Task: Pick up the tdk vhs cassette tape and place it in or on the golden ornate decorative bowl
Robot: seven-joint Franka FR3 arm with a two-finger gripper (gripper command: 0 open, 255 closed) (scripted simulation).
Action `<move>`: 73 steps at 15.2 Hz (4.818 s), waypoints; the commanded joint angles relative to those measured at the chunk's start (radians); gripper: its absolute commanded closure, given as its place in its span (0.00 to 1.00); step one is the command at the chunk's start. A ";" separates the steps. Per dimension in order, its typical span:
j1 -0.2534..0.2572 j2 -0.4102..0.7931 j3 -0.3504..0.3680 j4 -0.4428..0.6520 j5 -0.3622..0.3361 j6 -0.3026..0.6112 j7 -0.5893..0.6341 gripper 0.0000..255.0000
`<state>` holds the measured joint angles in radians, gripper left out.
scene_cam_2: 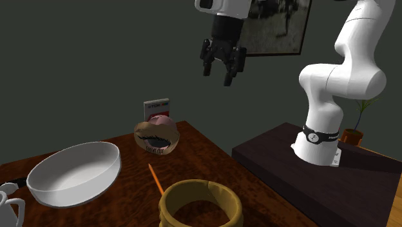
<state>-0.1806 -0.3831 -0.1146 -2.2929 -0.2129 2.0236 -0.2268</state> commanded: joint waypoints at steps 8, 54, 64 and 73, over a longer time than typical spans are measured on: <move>-0.068 0.263 -0.077 0.137 -0.075 0.159 -0.038 0.00; -0.140 0.521 -0.141 0.413 -0.071 0.188 -0.125 1.00; -0.137 0.492 -0.138 0.511 -0.059 0.065 -0.157 1.00; -0.135 0.484 -0.136 0.620 -0.047 -0.050 -0.187 1.00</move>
<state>-0.3151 0.1011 -0.2502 -1.6883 -0.2616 1.9887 -0.4084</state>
